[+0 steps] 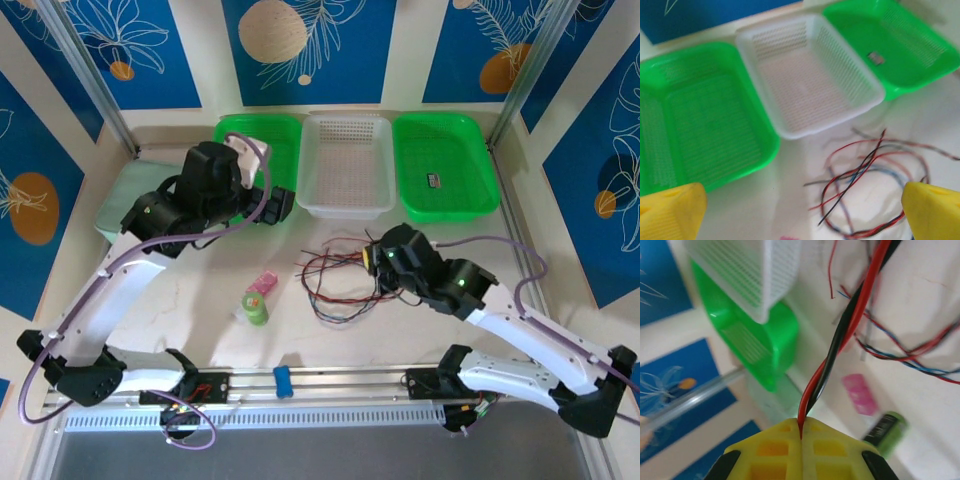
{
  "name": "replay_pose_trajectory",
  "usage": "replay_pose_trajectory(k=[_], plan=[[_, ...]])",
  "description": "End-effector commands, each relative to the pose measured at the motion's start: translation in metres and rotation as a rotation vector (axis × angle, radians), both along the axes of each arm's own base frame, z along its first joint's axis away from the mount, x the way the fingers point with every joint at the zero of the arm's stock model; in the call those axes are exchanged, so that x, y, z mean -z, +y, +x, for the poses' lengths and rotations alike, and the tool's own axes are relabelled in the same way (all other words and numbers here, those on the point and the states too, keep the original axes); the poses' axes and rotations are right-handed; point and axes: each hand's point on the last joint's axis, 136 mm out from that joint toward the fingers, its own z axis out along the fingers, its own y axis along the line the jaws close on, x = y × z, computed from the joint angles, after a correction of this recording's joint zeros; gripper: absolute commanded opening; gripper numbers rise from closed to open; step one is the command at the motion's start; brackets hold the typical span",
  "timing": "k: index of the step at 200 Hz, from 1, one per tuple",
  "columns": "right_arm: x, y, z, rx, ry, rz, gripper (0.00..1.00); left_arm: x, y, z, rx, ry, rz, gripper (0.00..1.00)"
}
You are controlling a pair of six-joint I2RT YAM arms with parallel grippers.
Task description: Untangle the cables
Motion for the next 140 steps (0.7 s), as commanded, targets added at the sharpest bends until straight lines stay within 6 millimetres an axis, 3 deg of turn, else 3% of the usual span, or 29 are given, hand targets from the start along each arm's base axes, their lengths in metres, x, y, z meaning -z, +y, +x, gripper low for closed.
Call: replay_pose_trajectory(k=[1, 38, 74, 102, 140], plan=[[-0.036, -0.002, 0.019, 0.017, -0.103, 0.118, 0.0, -0.008, -0.029, -0.014, 0.111, 0.084, -0.12, 0.99], [-0.1, 0.0, 0.037, -0.078, -0.356, 0.176, 0.0, -0.02, -0.05, -0.022, 0.185, 0.113, -0.255, 0.98], [-0.142, 0.002, 0.044, -0.113, -0.524, 0.191, 0.0, -0.029, -0.07, -0.032, 0.273, 0.158, -0.35, 0.96], [-0.159, 0.006, 0.05, -0.129, -0.607, 0.226, 0.0, -0.03, -0.081, -0.035, 0.299, 0.211, -0.414, 0.85], [-0.162, 0.012, 0.056, -0.153, -0.662, 0.232, 0.0, -0.028, -0.096, -0.041, 0.34, 0.313, -0.492, 0.7]])
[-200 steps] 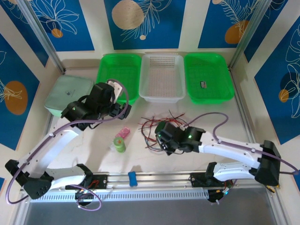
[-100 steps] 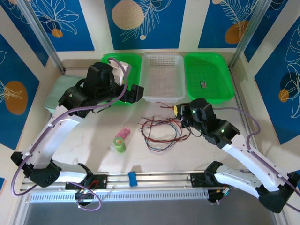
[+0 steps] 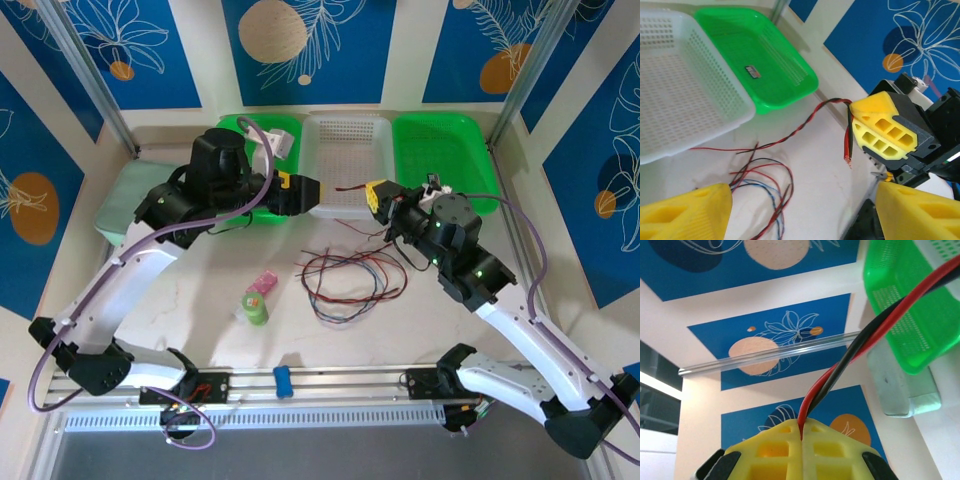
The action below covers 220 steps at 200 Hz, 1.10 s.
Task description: Untangle the cables
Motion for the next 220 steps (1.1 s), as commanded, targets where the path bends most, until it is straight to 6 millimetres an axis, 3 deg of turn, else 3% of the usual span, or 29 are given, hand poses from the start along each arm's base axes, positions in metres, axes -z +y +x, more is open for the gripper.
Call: replay_pose_trajectory(k=[1, 78, 159, 184, 202, 220], plan=[[-0.021, 0.005, 0.001, -0.028, -0.115, 0.01, 0.0, -0.003, -0.019, -0.011, 0.077, 0.088, -0.085, 0.69], [-0.044, 0.013, -0.009, -0.065, -0.471, -0.228, 0.0, -0.009, -0.032, -0.02, 0.15, 0.165, -0.159, 0.46], [-0.049, 0.026, -0.018, -0.141, -0.611, -0.313, 0.0, 0.004, -0.032, -0.017, 0.136, 0.183, -0.117, 0.25], [-0.048, 0.026, -0.018, -0.15, -0.612, -0.322, 0.0, 0.002, -0.029, -0.015, 0.122, 0.169, -0.114, 0.25], [-0.044, 0.024, -0.018, -0.147, -0.595, -0.331, 0.0, 0.0, -0.028, -0.015, 0.117, 0.163, -0.113, 0.36], [-0.042, 0.021, -0.018, -0.136, -0.593, -0.327, 0.0, 0.002, -0.029, -0.016, 0.12, 0.173, -0.108, 0.37]])
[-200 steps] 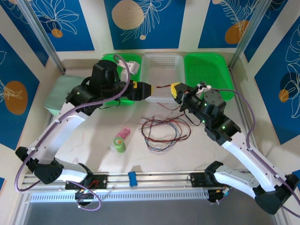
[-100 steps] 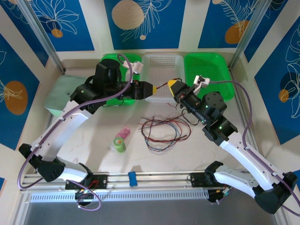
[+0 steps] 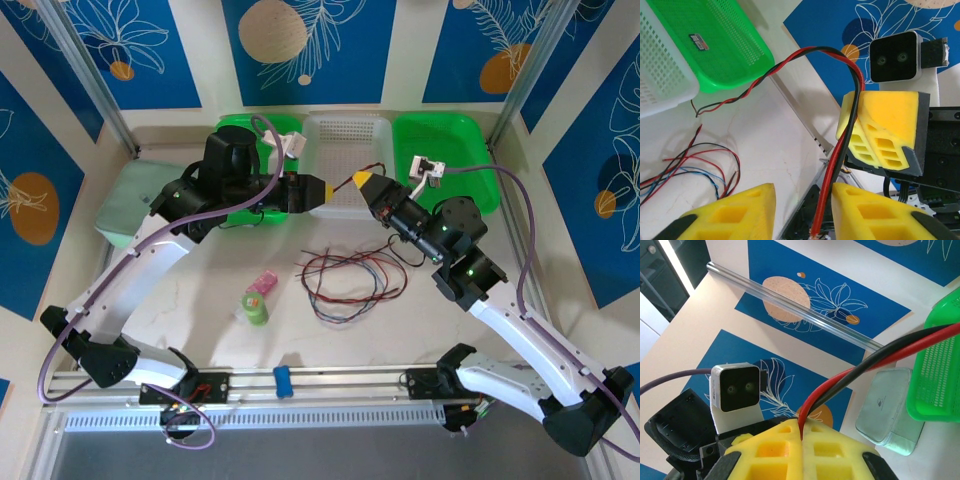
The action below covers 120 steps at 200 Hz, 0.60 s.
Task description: Untangle the cables
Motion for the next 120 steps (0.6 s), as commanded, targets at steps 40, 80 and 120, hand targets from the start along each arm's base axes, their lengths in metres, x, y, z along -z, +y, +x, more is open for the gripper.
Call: replay_pose_trajectory(k=[40, 80, 120], plan=[[0.002, -0.007, -0.005, 0.013, -0.032, 0.002, 0.0, -0.001, 0.001, 0.0, -0.011, -0.026, 0.017, 0.33], [0.006, -0.011, -0.005, 0.025, -0.024, 0.006, 0.0, -0.002, -0.001, 0.0, -0.008, -0.019, 0.008, 0.3], [0.006, -0.011, -0.005, 0.024, -0.023, 0.013, 0.0, 0.01, -0.002, -0.001, 0.002, 0.017, 0.024, 0.31]])
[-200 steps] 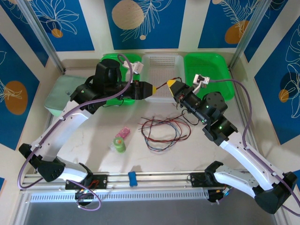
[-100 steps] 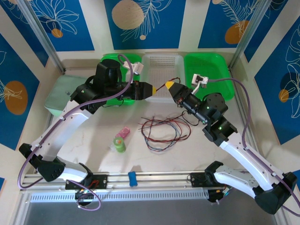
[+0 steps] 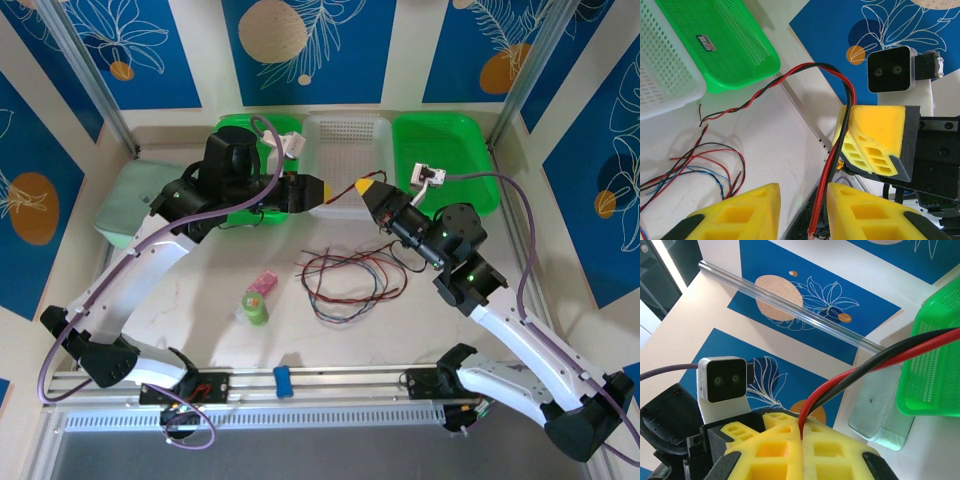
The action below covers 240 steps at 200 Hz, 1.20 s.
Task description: Untangle the cables
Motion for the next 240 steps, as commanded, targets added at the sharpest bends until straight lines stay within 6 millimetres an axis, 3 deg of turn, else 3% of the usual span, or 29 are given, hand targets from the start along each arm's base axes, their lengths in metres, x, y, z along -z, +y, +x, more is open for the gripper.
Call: replay_pose_trajectory(k=[1, 147, 240], plan=[[-0.01, -0.006, -0.002, 0.015, -0.036, 0.024, 0.0, 0.008, -0.004, -0.004, 0.022, 0.02, 0.011, 0.31], [-0.002, -0.013, 0.006, 0.044, -0.006, 0.036, 0.0, 0.019, -0.006, -0.009, 0.041, 0.057, 0.012, 0.24], [-0.002, -0.01, 0.006, 0.024, -0.003, 0.045, 0.0, 0.018, -0.008, -0.01, 0.049, 0.06, 0.005, 0.25]])
